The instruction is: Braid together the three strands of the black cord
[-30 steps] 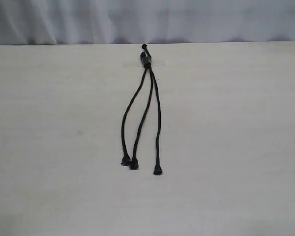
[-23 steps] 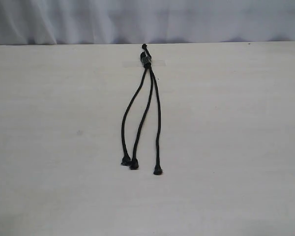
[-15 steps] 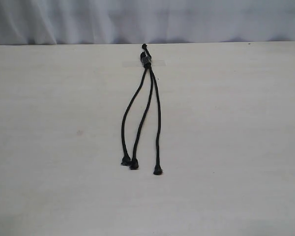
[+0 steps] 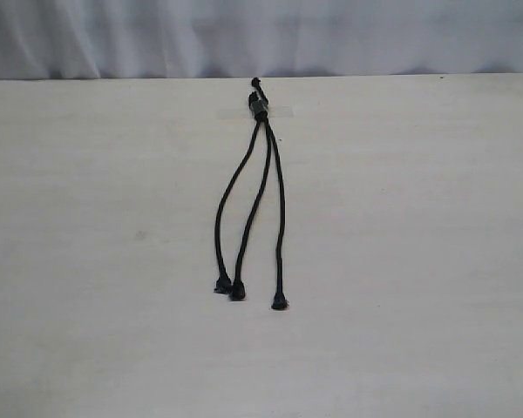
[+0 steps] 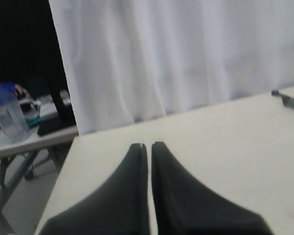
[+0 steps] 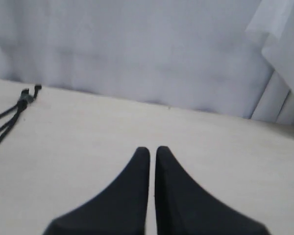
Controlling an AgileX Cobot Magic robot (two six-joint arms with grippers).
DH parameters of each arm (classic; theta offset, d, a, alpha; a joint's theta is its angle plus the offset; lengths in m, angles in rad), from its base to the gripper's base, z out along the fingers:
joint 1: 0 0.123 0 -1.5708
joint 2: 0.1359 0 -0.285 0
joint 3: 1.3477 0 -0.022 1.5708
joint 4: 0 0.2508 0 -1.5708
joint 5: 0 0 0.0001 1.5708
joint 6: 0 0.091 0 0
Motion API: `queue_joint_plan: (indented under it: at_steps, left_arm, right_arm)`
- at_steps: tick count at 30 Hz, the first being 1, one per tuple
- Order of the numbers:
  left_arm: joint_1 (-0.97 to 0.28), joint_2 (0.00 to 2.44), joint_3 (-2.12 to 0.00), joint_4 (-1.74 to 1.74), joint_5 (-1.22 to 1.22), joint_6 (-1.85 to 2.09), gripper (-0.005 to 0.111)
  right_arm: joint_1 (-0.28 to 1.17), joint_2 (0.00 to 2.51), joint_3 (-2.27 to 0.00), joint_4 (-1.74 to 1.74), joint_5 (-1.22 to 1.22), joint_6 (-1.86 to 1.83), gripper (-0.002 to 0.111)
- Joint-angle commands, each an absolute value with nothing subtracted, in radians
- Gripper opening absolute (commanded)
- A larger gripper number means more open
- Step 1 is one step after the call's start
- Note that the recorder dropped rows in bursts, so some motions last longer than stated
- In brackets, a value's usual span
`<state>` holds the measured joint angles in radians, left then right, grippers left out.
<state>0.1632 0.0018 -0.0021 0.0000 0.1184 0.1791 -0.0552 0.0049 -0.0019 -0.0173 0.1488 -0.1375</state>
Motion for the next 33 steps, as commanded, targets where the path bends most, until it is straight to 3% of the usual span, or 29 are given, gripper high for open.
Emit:
queue_joint_plan:
  at_steps: [1, 9, 14, 18, 25, 33]
  left_arm:
    - [0.165, 0.000, 0.000, 0.000, -0.064, 0.182, 0.005]
    - [0.163, 0.000, 0.000, -0.076, -0.133, 0.167, 0.005]
    - [0.163, 0.000, 0.000, -0.099, -0.271, 0.163, 0.005]
    - [0.163, 0.009, -0.032, -0.172, -0.207, 0.161, 0.000]
    - [0.163, 0.469, -0.381, -0.080, 0.203, 0.160, 0.000]
    - [0.163, 0.837, -0.529, -0.214, 0.328, 0.152, 0.000]
  right_arm:
    - [-0.055, 0.000, 0.000, -0.014, -0.009, -0.135, 0.004]
    - [-0.055, 0.000, 0.000, -0.014, -0.259, -0.138, 0.004]
    - [-0.055, 0.000, 0.000, -0.014, -0.228, -0.138, 0.004]
    - [-0.055, 0.147, -0.171, 0.034, 0.000, -0.138, 0.004]
    - [-0.055, 0.607, -0.510, 0.134, 0.408, -0.134, 0.004]
    - [-0.055, 0.972, -0.555, 0.363, 0.377, -0.119, 0.004]
